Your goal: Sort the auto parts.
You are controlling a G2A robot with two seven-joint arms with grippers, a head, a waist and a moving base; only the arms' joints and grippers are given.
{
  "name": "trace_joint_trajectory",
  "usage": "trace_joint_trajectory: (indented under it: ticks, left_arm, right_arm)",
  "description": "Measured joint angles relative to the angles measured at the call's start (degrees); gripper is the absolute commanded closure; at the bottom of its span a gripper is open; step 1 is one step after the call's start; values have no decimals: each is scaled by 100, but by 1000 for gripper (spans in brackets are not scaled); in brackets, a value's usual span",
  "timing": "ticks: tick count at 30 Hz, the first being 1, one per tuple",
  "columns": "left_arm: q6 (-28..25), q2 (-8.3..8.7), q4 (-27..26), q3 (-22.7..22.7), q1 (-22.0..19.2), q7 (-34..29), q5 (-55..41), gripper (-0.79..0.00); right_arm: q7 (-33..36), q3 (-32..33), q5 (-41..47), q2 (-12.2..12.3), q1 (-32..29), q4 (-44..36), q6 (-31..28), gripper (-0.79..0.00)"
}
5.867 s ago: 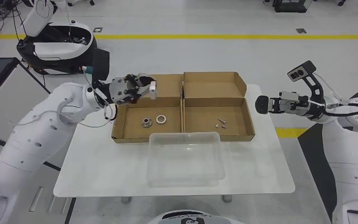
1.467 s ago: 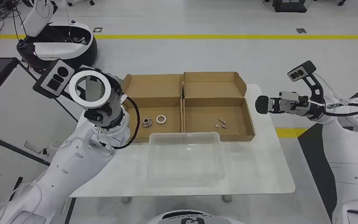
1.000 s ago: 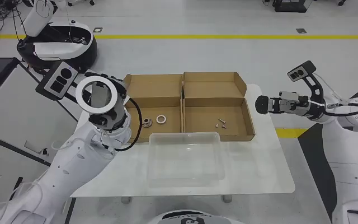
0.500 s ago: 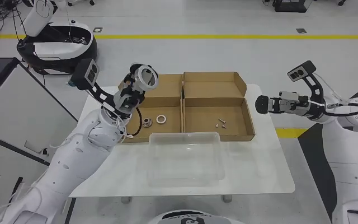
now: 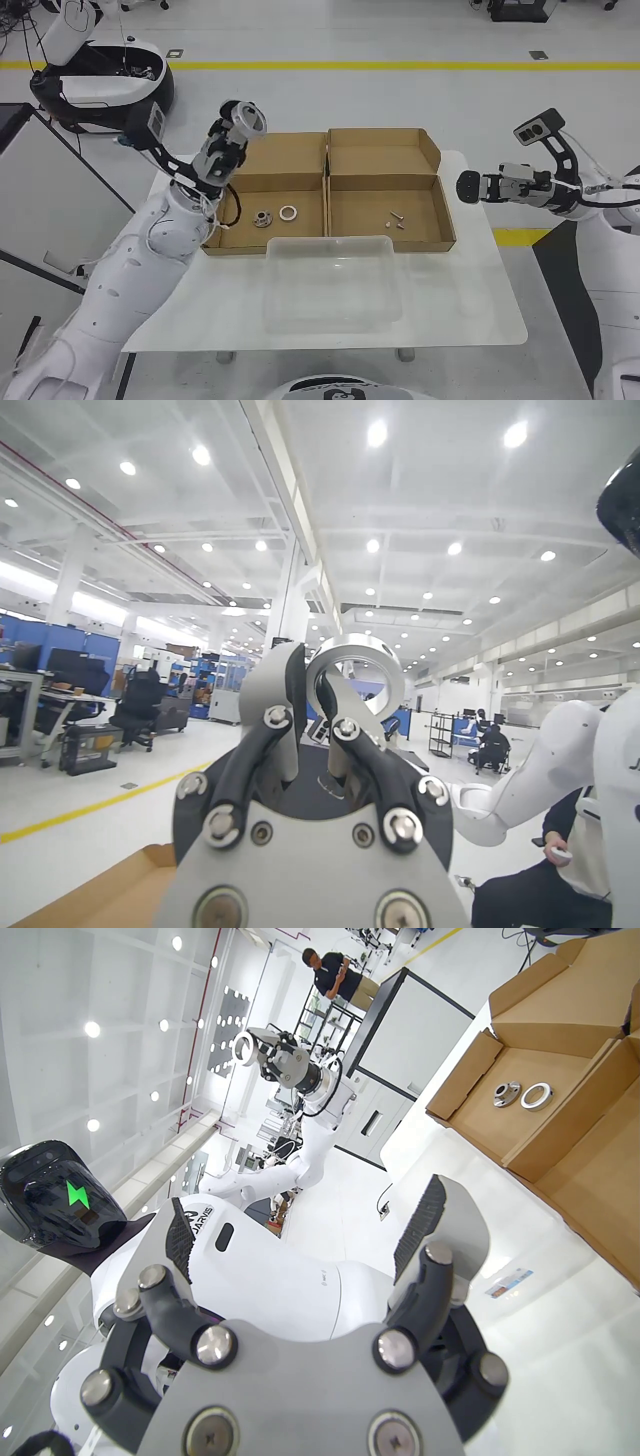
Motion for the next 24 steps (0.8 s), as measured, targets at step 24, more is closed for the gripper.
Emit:
trace_joint_trajectory:
  ticks: [24]
  left_arm:
    - [543,-124,2117,-29,-827,-2561,1344,0]
  right_arm:
    - [0,0,0,0,0,0,0,-785]
